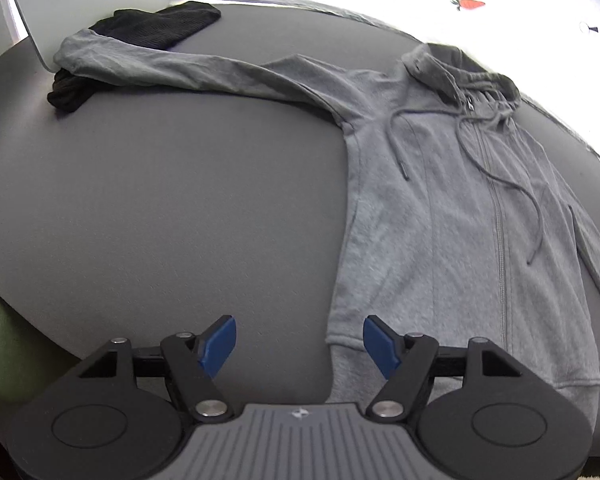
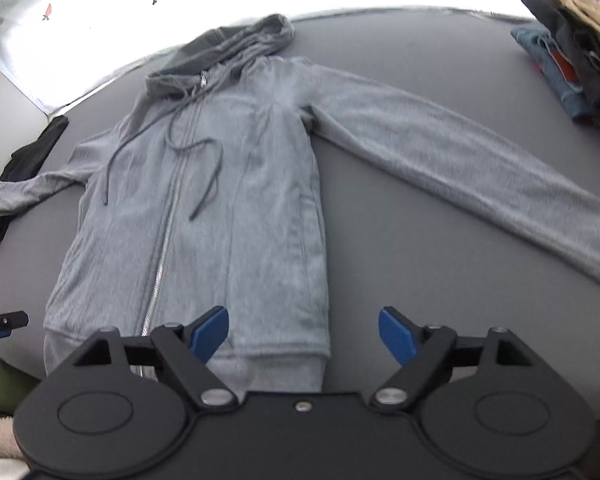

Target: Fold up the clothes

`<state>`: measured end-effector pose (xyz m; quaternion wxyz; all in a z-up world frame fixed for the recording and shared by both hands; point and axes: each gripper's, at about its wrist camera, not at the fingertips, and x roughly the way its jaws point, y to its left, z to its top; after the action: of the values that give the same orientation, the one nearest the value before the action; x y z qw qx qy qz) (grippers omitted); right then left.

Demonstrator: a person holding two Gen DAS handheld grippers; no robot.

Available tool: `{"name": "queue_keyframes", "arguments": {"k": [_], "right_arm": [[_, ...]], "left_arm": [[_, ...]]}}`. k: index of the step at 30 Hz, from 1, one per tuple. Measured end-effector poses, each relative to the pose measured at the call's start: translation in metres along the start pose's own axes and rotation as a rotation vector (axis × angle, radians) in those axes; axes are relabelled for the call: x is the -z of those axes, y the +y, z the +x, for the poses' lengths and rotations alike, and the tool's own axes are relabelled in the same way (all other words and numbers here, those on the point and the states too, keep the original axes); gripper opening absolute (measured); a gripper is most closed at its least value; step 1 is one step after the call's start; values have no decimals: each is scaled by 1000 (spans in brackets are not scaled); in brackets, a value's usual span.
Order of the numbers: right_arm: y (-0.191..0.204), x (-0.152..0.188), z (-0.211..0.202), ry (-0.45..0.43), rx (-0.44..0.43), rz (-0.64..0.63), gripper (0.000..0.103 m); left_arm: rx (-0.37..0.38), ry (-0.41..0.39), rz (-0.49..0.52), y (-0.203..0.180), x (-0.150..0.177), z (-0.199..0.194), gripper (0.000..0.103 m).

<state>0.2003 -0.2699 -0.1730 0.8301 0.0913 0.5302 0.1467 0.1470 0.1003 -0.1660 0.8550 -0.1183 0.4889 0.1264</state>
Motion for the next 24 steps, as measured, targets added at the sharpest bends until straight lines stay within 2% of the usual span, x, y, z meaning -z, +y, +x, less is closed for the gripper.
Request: {"name": "queue_keyframes", "arguments": {"k": [1, 3, 5, 7, 10, 12, 13, 15, 18, 21, 24], "right_arm": [[7, -6, 0, -31, 5, -12, 103], [22, -18, 1, -94, 15, -35, 103], [38, -30, 5, -146, 14, -50, 103], [62, -38, 21, -158, -28, -27, 103], [88, -48, 49, -172, -126, 84, 103], [104, -54, 68, -181, -158, 140, 103], [114, -58, 77, -189, -147, 151, 103], [134, -66, 95, -206, -70, 129, 103], [160, -77, 117, -206, 73, 20, 103], [183, -87, 137, -202, 202, -85, 103], [191, -93, 152, -172, 237, -132, 103]], "left_arm": [[-3, -12, -7, 8, -6, 1, 81], [-10, -35, -20, 23, -18, 4, 89], [-17, -58, -33, 39, -29, 6, 90], [-24, -81, -46, 54, -41, 9, 93], [-34, -116, -66, 77, -59, 12, 93], [-48, -143, -64, 94, -72, 15, 95], [-58, -155, -59, 105, -79, 16, 96], [-77, -173, -64, 126, -95, 22, 98], [-89, -172, -95, 156, -125, 36, 98], [-105, -199, -92, 165, -160, 60, 99], [-121, -229, -86, 173, -195, 83, 99]]}}
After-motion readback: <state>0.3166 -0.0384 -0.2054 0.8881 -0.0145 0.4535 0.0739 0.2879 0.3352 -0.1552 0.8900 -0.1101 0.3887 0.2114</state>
